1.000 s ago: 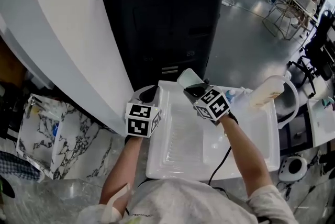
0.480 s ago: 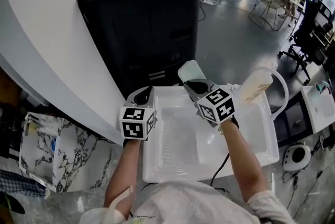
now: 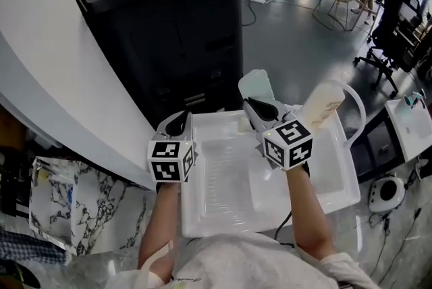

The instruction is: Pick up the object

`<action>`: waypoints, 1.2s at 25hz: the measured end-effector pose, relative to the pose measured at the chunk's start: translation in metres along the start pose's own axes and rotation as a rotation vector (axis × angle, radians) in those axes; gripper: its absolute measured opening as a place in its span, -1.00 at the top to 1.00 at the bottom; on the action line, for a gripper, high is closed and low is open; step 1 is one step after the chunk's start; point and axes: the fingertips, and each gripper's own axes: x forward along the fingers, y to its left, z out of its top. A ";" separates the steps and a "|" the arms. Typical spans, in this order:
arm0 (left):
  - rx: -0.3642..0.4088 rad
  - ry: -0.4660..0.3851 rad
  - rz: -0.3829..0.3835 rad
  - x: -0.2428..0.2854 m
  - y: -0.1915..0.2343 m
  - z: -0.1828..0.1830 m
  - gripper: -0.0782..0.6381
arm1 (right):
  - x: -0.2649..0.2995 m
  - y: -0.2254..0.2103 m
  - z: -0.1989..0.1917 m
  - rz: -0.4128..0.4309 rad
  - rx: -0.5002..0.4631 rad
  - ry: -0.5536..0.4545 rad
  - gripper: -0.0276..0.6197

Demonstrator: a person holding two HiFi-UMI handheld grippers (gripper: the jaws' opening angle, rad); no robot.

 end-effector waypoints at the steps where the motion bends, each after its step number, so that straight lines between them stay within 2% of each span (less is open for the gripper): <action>1: 0.004 0.003 0.003 0.000 0.000 -0.001 0.77 | -0.004 -0.003 0.002 -0.014 0.016 -0.014 0.89; 7: 0.010 0.017 0.019 -0.005 -0.002 -0.006 0.77 | -0.020 -0.009 0.000 -0.061 0.090 -0.047 0.89; 30: 0.006 0.015 0.035 -0.012 -0.001 -0.005 0.77 | -0.020 0.002 -0.008 -0.036 0.090 -0.035 0.89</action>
